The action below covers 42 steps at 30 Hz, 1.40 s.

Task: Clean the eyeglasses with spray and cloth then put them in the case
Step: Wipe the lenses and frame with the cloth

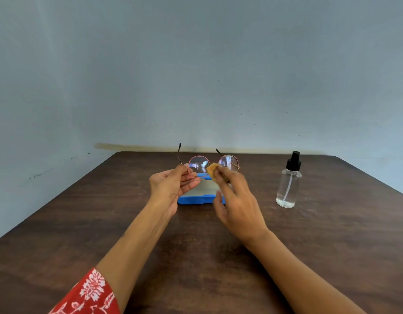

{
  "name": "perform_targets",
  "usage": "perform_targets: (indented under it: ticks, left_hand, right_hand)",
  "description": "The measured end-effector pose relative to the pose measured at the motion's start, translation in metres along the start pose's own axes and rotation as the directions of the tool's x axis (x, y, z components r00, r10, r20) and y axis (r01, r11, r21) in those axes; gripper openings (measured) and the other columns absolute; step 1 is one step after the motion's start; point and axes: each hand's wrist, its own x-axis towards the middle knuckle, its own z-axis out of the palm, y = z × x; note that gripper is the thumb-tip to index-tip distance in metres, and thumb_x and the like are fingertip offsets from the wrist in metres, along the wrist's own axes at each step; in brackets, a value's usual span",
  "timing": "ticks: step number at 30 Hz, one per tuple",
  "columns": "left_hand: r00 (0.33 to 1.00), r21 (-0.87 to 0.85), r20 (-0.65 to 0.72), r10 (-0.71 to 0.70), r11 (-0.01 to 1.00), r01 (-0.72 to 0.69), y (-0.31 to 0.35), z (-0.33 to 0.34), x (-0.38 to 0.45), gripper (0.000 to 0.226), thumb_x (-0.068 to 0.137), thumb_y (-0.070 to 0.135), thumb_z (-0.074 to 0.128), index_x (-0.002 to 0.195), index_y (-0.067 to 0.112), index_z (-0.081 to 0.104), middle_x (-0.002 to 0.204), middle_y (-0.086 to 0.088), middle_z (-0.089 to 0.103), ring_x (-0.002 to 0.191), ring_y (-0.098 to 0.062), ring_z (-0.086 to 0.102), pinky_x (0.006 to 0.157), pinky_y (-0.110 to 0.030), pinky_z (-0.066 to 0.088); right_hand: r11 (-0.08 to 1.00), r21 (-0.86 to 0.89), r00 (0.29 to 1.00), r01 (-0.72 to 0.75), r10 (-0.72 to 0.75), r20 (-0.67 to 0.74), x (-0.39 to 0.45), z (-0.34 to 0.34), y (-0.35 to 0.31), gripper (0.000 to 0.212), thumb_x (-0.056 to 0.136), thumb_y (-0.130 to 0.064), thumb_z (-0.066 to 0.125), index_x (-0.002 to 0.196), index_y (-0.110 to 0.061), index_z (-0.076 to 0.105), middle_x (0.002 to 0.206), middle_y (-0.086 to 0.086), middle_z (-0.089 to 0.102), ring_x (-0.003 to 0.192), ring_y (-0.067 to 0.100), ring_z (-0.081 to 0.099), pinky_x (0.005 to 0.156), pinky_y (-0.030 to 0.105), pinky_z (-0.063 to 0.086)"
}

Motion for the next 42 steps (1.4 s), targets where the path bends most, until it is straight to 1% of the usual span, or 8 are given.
perform_targets:
  ticks: [5,12,18,24,30,34,37,42]
  left_hand:
    - [1.000,-0.010,0.014,0.004,1.000,-0.004,0.001,0.002,-0.002,0.012,0.084,0.004,0.065,0.075,-0.004,0.064,0.062,-0.015,0.067,0.052,-0.019,0.068,0.050,-0.022,0.056]
    - [1.000,0.002,-0.002,0.017,1.000,-0.017,0.000,0.000,-0.001,0.012,0.085,0.005,0.064,0.076,-0.004,0.064,0.056,-0.011,0.068,0.051,-0.018,0.068,0.049,-0.021,0.055]
    - [1.000,-0.006,0.000,0.009,1.000,-0.009,-0.001,0.002,-0.004,0.011,0.084,0.003,0.064,0.076,-0.004,0.064,0.058,-0.013,0.067,0.050,-0.018,0.067,0.049,-0.022,0.056]
    - [1.000,0.001,-0.008,0.013,1.000,-0.013,-0.001,-0.001,-0.002,0.010,0.084,0.005,0.065,0.080,-0.005,0.065,0.058,-0.012,0.068,0.053,-0.018,0.068,0.050,-0.021,0.055]
    - [1.000,-0.004,-0.002,0.008,1.000,-0.008,-0.001,0.002,-0.003,0.010,0.083,0.003,0.065,0.076,-0.004,0.065,0.058,-0.012,0.068,0.053,-0.019,0.068,0.051,-0.023,0.057]
    - [1.000,0.013,-0.001,0.007,1.000,-0.007,-0.003,0.002,-0.004,0.010,0.083,0.003,0.064,0.076,-0.003,0.065,0.056,-0.011,0.068,0.052,-0.018,0.068,0.051,-0.022,0.057]
    - [1.000,0.018,-0.008,0.013,1.000,-0.013,-0.002,-0.001,-0.002,0.010,0.083,0.005,0.065,0.077,-0.003,0.065,0.059,-0.012,0.068,0.053,-0.018,0.068,0.051,-0.022,0.056]
    - [1.000,0.002,0.003,0.015,1.000,-0.015,-0.003,0.001,-0.002,0.011,0.083,0.004,0.065,0.076,-0.004,0.064,0.058,-0.013,0.068,0.052,-0.019,0.068,0.049,-0.022,0.055]
  right_hand:
    - [0.971,0.034,0.964,-0.238,0.241,-0.112,-0.003,-0.009,0.024,0.053,0.077,0.006,0.059,0.130,0.004,0.051,0.125,0.021,0.053,0.117,0.024,0.042,0.098,0.014,0.028]
    - [1.000,0.003,1.000,0.001,-0.001,0.007,-0.001,0.002,-0.002,0.047,0.083,-0.008,0.048,0.127,0.006,0.053,0.123,0.020,0.055,0.113,0.025,0.046,0.085,0.028,0.050]
    - [0.972,0.053,0.969,-0.228,0.232,-0.089,-0.006,-0.004,0.017,0.056,0.078,0.008,0.061,0.132,0.003,0.048,0.126,0.019,0.052,0.118,0.023,0.043,0.099,0.016,0.031]
    - [1.000,-0.001,0.999,0.016,-0.016,0.036,-0.003,0.002,-0.004,0.047,0.083,-0.012,0.045,0.126,0.006,0.053,0.123,0.020,0.056,0.114,0.024,0.046,0.082,0.030,0.053]
    - [0.970,0.066,0.967,-0.235,0.240,-0.083,-0.005,-0.005,0.016,0.057,0.078,0.007,0.063,0.133,0.001,0.048,0.127,0.017,0.052,0.118,0.021,0.044,0.097,0.014,0.030]
    - [0.994,0.022,0.994,-0.107,0.108,-0.032,-0.004,-0.001,0.004,0.051,0.081,-0.001,0.056,0.131,0.005,0.049,0.125,0.020,0.053,0.115,0.026,0.046,0.086,0.026,0.049]
    - [1.000,0.025,1.000,-0.011,0.011,0.011,-0.001,0.001,-0.002,0.048,0.082,-0.008,0.049,0.128,0.006,0.051,0.125,0.020,0.054,0.115,0.025,0.046,0.085,0.029,0.051]
    - [0.955,0.109,0.950,-0.275,0.287,-0.122,-0.003,-0.006,0.016,0.053,0.078,0.003,0.057,0.130,0.004,0.049,0.125,0.019,0.051,0.118,0.022,0.042,0.100,0.010,0.025]
